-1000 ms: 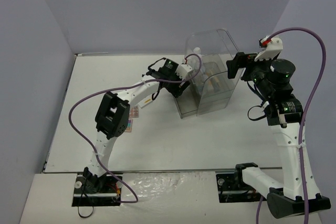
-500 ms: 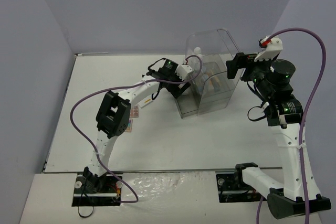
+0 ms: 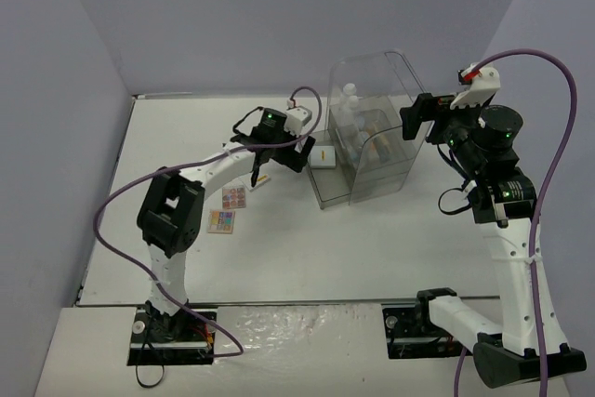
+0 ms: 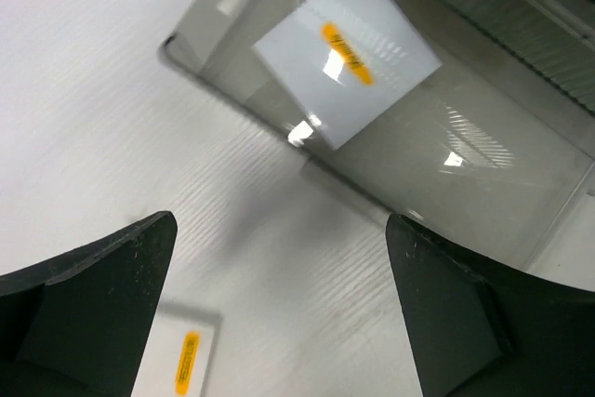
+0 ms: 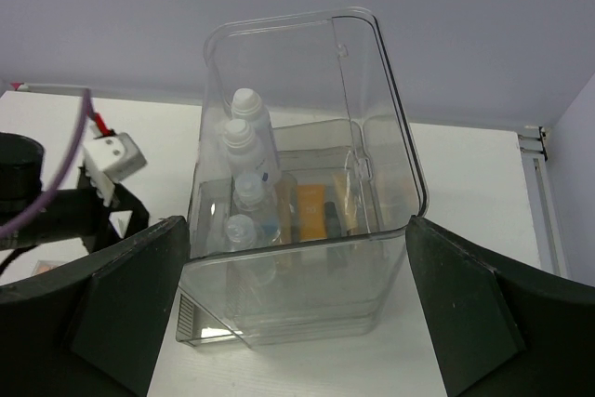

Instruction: Organize the makeup

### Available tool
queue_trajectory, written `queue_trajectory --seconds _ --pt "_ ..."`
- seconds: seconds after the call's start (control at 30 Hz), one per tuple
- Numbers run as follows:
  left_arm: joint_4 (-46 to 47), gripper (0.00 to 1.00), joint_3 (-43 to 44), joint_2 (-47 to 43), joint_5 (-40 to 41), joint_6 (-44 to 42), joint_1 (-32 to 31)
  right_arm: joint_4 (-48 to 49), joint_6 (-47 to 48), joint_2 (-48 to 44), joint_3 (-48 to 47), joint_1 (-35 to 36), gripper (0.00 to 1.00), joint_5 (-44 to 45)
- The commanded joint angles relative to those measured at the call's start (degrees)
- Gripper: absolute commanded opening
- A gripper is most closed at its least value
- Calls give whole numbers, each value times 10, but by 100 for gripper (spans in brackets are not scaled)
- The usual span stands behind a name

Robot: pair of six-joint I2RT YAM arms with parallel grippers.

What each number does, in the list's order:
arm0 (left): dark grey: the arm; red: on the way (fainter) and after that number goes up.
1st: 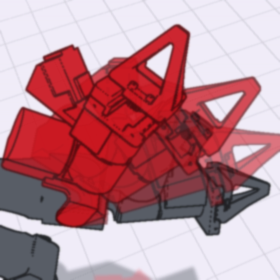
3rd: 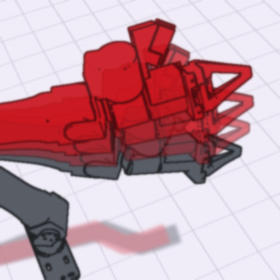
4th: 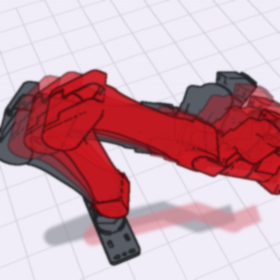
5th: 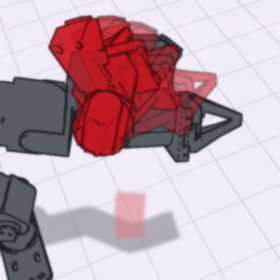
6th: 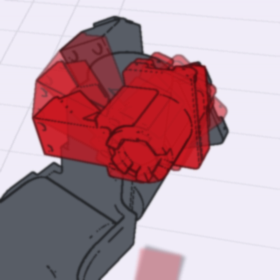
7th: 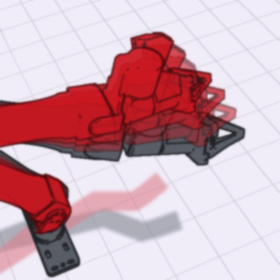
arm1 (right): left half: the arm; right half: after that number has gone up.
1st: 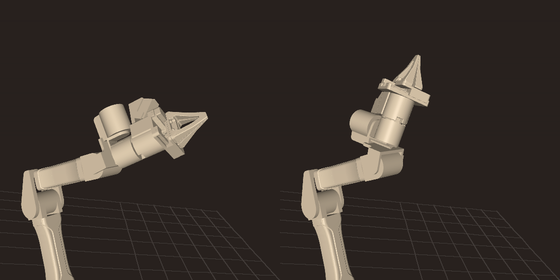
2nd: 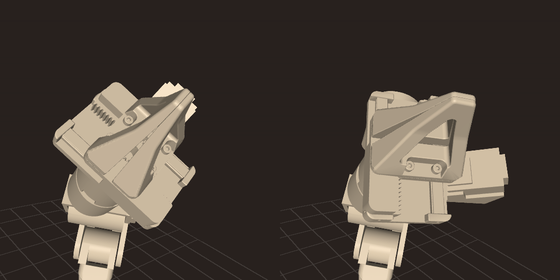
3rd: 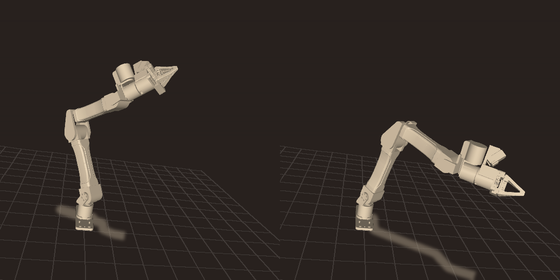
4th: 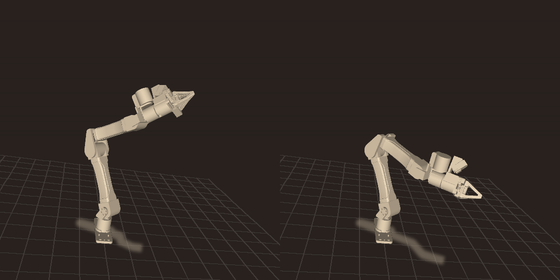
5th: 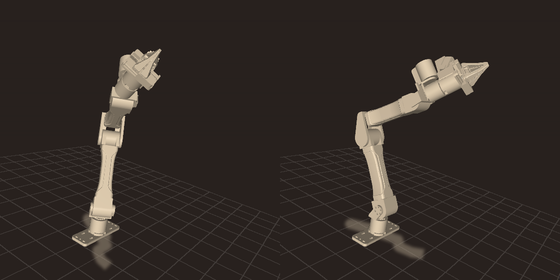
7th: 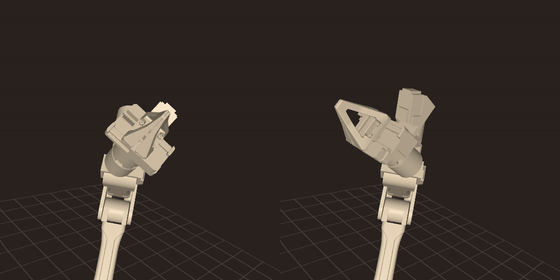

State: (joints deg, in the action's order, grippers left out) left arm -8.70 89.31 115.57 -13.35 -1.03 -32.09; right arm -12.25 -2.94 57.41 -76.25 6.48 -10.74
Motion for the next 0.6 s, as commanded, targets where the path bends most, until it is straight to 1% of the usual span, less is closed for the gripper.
queue_trajectory --seconds 0.0,0.1,0.2,0.33,0.47,0.57 --pt "34 96 -36 -113 34 109 44 41 0 -3 -1 5 100 -9" --pt "-1 97 -60 -138 25 112 72 42 0 -3 1 6 100 -11" --pt "-53 97 -75 -142 29 86 89 41 0 -5 4 6 100 -12" --pt "-126 97 -62 -120 52 32 97 42 1 -5 10 6 100 -13" --pt "-158 97 -47 -87 48 -18 102 42 0 -5 14 6 100 -16" --pt "-184 97 -31 -60 40 -37 107 41 0 -8 16 6 100 -16"
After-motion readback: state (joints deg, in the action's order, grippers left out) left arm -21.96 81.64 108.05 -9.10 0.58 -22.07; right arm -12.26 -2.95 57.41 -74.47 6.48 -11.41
